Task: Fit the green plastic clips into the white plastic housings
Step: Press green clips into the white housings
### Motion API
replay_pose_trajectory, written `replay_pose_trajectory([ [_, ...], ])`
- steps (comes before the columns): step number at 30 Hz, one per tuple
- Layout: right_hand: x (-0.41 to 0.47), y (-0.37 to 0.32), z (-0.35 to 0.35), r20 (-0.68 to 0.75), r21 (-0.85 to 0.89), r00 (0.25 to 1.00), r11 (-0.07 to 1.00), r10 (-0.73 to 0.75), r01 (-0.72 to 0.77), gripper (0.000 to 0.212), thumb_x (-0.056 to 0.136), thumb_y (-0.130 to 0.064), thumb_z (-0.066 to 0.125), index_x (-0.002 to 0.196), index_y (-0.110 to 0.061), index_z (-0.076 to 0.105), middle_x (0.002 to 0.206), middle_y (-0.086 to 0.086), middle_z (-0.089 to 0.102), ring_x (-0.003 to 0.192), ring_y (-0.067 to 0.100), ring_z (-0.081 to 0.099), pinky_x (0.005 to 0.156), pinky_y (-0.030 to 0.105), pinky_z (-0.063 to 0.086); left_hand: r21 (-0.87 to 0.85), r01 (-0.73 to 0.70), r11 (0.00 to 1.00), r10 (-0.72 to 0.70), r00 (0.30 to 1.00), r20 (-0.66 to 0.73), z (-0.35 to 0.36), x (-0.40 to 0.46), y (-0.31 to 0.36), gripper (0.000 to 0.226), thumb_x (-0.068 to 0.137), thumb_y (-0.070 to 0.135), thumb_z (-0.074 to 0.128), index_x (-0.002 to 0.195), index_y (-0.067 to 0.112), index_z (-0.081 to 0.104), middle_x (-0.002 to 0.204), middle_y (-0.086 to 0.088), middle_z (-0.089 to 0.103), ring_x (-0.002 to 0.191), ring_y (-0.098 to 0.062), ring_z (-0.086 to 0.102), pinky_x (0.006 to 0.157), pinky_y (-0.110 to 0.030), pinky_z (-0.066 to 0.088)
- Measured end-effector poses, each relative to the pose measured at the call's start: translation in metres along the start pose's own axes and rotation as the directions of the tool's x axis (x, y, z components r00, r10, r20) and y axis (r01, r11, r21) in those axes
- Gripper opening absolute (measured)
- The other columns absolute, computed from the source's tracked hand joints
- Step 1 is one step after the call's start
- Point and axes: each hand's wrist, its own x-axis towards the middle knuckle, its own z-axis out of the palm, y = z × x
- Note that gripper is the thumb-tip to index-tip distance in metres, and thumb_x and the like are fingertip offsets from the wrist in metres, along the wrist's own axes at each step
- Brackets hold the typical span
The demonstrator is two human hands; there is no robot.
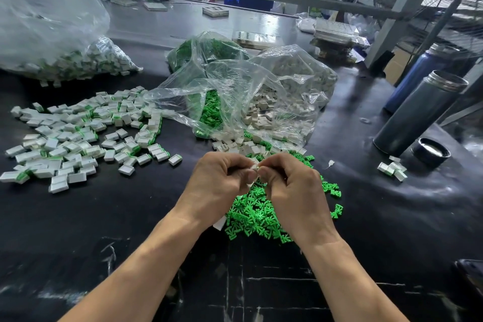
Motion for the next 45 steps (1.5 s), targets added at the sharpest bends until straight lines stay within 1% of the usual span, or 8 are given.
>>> replay_pose_trajectory([
  [3,0.004,0.001,-0.001,-0.019,0.123,1.0,0.992,0.02,-0.018,0.015,0.094,-0.01,0.073,0.092,-0.025,0.074,0.074,-0.014,0.068,0.067,0.009,0.063,0.062,0.022,0.048,-0.109,0.002,0.994,-0.006,0.999,-0.037,0.001,0.0,0.002,0.016,0.097,0.002,0.065,0.096,0.008,0.079,0.082,-0.014,0.076,0.067,-0.014,0.067,0.062,-0.023,0.058],
  [9,0.002,0.003,-0.001,0.023,0.367,0.996,0.926,0.09,-0.092,0.022,0.092,-0.003,0.074,0.102,-0.023,0.079,0.091,-0.005,0.078,0.082,0.015,0.074,0.074,0.03,0.062,-0.267,0.082,0.96,-0.097,0.994,-0.045,0.002,0.0,0.004,0.014,0.087,-0.003,0.074,0.098,0.006,0.076,0.079,-0.008,0.077,0.069,-0.014,0.072,0.059,-0.015,0.053],
  [14,0.001,0.001,0.0,0.034,0.461,0.99,0.876,0.14,-0.14,0.026,0.095,0.002,0.07,0.107,-0.02,0.079,0.094,0.002,0.079,0.085,0.018,0.077,0.074,0.025,0.062,-0.203,0.095,0.975,-0.103,0.994,-0.027,0.005,0.0,0.001,0.016,0.085,-0.004,0.077,0.098,0.005,0.076,0.084,-0.014,0.076,0.073,-0.016,0.07,0.073,-0.033,0.064],
  [23,0.002,0.005,-0.005,0.06,0.213,0.991,0.968,0.12,-0.13,0.02,0.092,-0.019,0.078,0.092,-0.039,0.073,0.079,-0.008,0.076,0.067,0.016,0.071,0.068,0.046,0.062,-0.132,0.066,0.989,-0.068,0.998,-0.011,0.005,-0.003,0.0,0.008,0.089,0.0,0.075,0.095,0.002,0.072,0.082,-0.017,0.073,0.068,-0.011,0.067,0.066,-0.021,0.057],
  [29,0.0,0.008,-0.008,0.112,0.053,0.992,0.997,0.054,-0.06,0.007,0.094,-0.024,0.076,0.091,-0.031,0.076,0.072,-0.013,0.068,0.064,0.006,0.062,0.06,0.023,0.049,0.036,0.056,0.998,-0.056,0.998,0.0,0.004,-0.002,-0.005,0.008,0.09,0.007,0.076,0.092,0.015,0.076,0.08,-0.002,0.075,0.072,-0.012,0.069,0.071,-0.029,0.06],
  [34,0.003,0.004,-0.015,0.136,-0.282,0.988,0.953,-0.076,0.113,0.006,0.091,-0.03,0.078,0.093,-0.026,0.074,0.082,-0.015,0.066,0.077,0.005,0.06,0.073,0.03,0.051,0.222,-0.018,0.975,0.029,0.999,-0.047,0.001,-0.002,-0.007,0.02,0.088,0.01,0.078,0.087,0.03,0.075,0.08,0.019,0.073,0.075,0.002,0.068,0.069,-0.013,0.053],
  [40,0.003,0.005,-0.015,0.093,-0.175,0.99,0.977,-0.11,0.125,0.003,0.094,-0.026,0.075,0.092,-0.023,0.075,0.077,-0.014,0.065,0.072,0.008,0.058,0.066,0.035,0.05,0.142,-0.025,0.99,0.035,0.997,-0.064,0.0,-0.001,-0.003,0.021,0.087,0.006,0.078,0.088,0.027,0.077,0.08,0.018,0.075,0.073,0.004,0.068,0.066,-0.011,0.049],
  [45,0.001,0.006,-0.012,0.061,-0.04,0.998,0.999,-0.029,0.032,0.005,0.095,-0.023,0.074,0.092,-0.027,0.075,0.075,-0.011,0.069,0.068,0.009,0.062,0.062,0.031,0.051,0.065,-0.028,0.997,0.031,0.998,-0.052,-0.001,-0.002,0.001,0.017,0.087,0.006,0.078,0.089,0.023,0.078,0.078,0.013,0.075,0.073,-0.002,0.068,0.071,-0.026,0.057],
])
